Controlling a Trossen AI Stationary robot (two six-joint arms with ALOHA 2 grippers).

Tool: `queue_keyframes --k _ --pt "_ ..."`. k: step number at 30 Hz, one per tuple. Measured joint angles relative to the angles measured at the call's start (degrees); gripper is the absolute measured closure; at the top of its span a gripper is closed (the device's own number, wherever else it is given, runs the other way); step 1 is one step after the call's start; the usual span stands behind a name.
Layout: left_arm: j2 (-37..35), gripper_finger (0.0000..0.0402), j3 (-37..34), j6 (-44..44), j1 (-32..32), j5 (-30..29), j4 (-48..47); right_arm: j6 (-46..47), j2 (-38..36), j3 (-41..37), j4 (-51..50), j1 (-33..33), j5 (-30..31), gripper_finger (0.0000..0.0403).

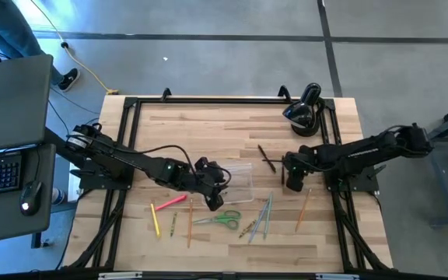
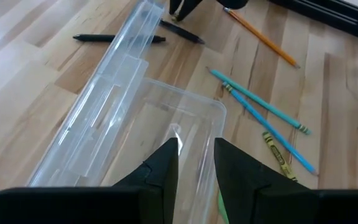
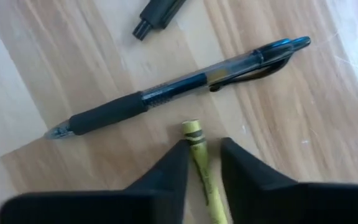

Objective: Pick & place school supplies into a supply box
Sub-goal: Put the top right green crayon into the supply box

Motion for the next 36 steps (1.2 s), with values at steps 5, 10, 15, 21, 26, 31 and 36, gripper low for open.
queue_keyframes --k 5,10,15,21,26,31,36 --pt "-0.5 0.0266 0.0 0.0 0.0 1.3 -0.5 8.2 -1.0 0.7 -1.2 1.6 -1.7 0.0394" --pt "-3.9 0.0266 0.0 0.0 -0.5 3.0 -1.5 13.0 -4.2 4.7 -4.1 4.5 -8.2 0.0393" --pt "-9.2 0.0266 0.0 0.3 -2.0 0.4 -3.8 16.0 -7.5 10.1 -3.8 9.8 -6.7 0.0395" --pt "-15.4 0.0266 0.0 0.6 -4.0 -6.4 -8.7 9.3 -5.9 15.1 12.4 15.1 4.1 0.04" --pt "-18.6 0.0266 0.0 2.6 -4.1 -7.6 -10.0 -1.8 3.5 17.3 27.2 15.7 8.2 0.0401" --pt "-19.2 0.0266 -0.1 3.0 -4.1 -7.5 -9.8 -9.2 17.2 23.3 32.7 13.9 6.1 0.0401" --pt "-19.3 0.0266 0.0 1.5 -4.1 -7.0 -9.6 -16.8 28.8 33.8 28.1 13.2 5.9 0.0398"
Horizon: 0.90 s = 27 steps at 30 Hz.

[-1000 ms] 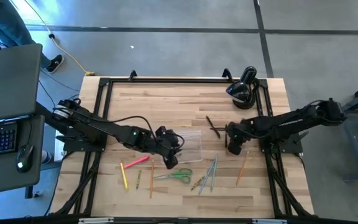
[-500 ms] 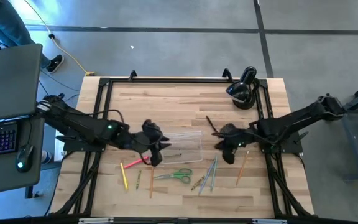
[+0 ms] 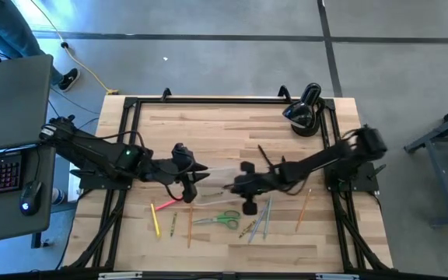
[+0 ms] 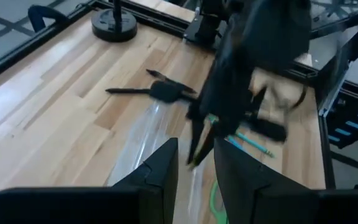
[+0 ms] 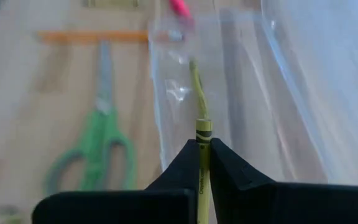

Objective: Pick & place school supplies into a supply box
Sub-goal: Put the top right green crayon into the supply box

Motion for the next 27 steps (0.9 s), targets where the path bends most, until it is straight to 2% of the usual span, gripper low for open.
queue_keyframes --k 8,14,19,22,25,27 --pt "0.0 0.0266 0.0 -0.2 0.0 1.3 0.0 -3.5 8.9 13.3 -11.7 -0.1 2.9 0.0397" --pt "0.0 0.0266 0.0 -0.2 0.0 1.4 -1.2 -4.8 9.1 19.8 -18.2 1.6 7.0 0.0397" --pt "0.0 0.0266 0.0 -0.2 0.0 1.7 -1.3 -6.2 9.1 21.4 -21.1 2.8 10.7 0.0396" --pt "0.0 0.0266 0.0 -0.1 0.0 1.7 -1.4 -6.3 9.1 20.9 -19.7 3.5 13.3 0.0396" --pt "0.0 0.0266 0.0 -0.1 0.0 1.8 -1.5 -9.0 9.3 17.9 -11.2 4.3 15.4 0.0397" --pt "0.0 0.0266 0.0 -0.1 0.0 1.7 -1.7 -11.2 9.6 14.9 -3.9 4.3 13.6 0.0398"
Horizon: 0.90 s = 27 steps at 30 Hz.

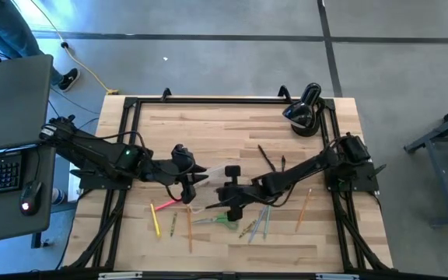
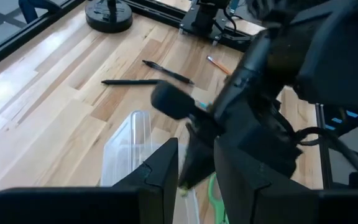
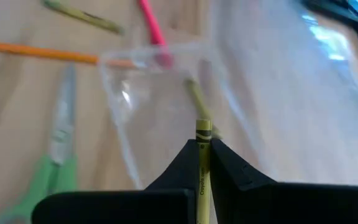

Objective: Pick & place school supplies into a supply box
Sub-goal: Put the top right green crayon into the supply box, then adjust the supply box

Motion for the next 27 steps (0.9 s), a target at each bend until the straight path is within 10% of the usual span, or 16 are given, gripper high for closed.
queue_keyframes --k 13,27 --pt "0.0 0.0266 0.0 0.0 0.0 0.8 -0.5 1.9 0.5 -9.0 9.7 -4.0 -4.4 0.0388" --pt "0.0 0.0266 0.0 -0.2 0.0 0.8 -0.1 2.6 0.4 -11.0 13.7 -5.4 -9.5 0.028"
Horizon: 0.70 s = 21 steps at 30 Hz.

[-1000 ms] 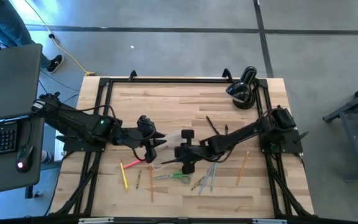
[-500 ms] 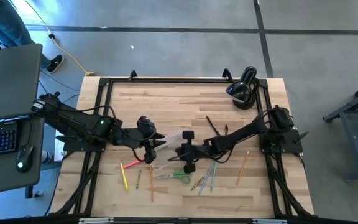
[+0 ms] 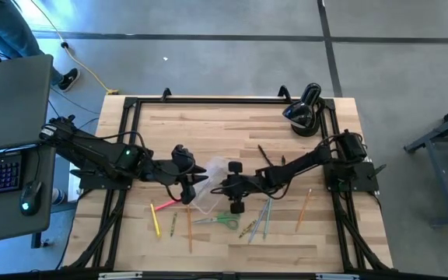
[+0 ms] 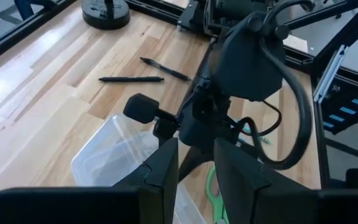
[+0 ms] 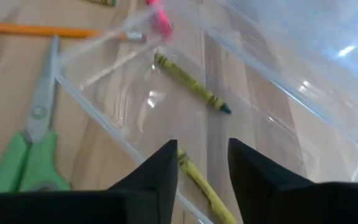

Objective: Pick & place school supplies into a supply box
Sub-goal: Adjust the supply box

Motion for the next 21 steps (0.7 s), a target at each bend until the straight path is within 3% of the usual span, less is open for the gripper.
queue_keyframes --k 5,12,21 --pt "0.0 0.0266 0.0 -1.1 0.0 3.0 0.0 -0.1 -0.3 0.0 0.4 0.5 0.7 0.0265" --pt "0.8 0.0266 0.0 -6.4 0.0 13.9 -0.1 -3.3 -3.2 0.0 2.5 1.7 2.2 0.0274" --pt "6.2 0.0266 -2.2 -14.2 0.0 19.2 -0.7 -9.0 -7.3 0.1 9.2 -0.2 4.3 0.0276"
